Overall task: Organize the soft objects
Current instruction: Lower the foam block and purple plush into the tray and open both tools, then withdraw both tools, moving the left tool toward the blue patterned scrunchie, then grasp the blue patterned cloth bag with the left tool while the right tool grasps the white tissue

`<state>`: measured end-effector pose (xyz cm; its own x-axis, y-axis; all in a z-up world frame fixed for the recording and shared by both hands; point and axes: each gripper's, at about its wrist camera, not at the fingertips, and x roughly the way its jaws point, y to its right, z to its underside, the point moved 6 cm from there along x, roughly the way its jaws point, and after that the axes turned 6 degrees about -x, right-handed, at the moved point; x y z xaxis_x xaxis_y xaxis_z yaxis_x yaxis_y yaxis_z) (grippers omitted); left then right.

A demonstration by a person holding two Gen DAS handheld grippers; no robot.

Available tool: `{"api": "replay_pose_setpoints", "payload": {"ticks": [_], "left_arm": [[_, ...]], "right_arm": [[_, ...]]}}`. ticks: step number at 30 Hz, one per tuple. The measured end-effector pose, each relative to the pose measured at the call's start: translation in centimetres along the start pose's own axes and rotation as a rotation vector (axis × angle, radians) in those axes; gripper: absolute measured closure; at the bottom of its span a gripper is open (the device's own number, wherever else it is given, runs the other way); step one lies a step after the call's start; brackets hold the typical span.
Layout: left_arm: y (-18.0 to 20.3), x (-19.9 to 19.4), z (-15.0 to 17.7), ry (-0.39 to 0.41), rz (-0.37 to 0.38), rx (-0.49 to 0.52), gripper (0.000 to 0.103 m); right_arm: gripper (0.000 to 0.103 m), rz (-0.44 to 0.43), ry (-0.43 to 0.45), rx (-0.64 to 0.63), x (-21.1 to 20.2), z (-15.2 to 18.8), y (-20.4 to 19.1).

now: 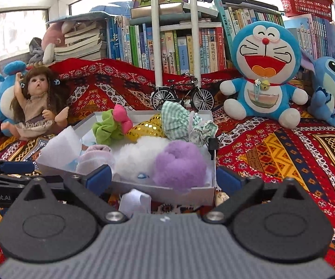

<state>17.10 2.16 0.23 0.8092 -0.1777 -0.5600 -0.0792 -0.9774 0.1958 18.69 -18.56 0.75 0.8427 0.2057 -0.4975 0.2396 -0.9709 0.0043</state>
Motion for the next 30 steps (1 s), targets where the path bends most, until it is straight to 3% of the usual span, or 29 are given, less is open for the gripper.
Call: {"api": "replay_pose_setpoints", "payload": {"ticks": [30], "left_arm": [[3.5,-1.8,5.2,-0.086,0.110,0.039,0.017]], "right_arm": [[0.002,0.041,-0.073,0.004,-2.0,5.0,2.3]]}}
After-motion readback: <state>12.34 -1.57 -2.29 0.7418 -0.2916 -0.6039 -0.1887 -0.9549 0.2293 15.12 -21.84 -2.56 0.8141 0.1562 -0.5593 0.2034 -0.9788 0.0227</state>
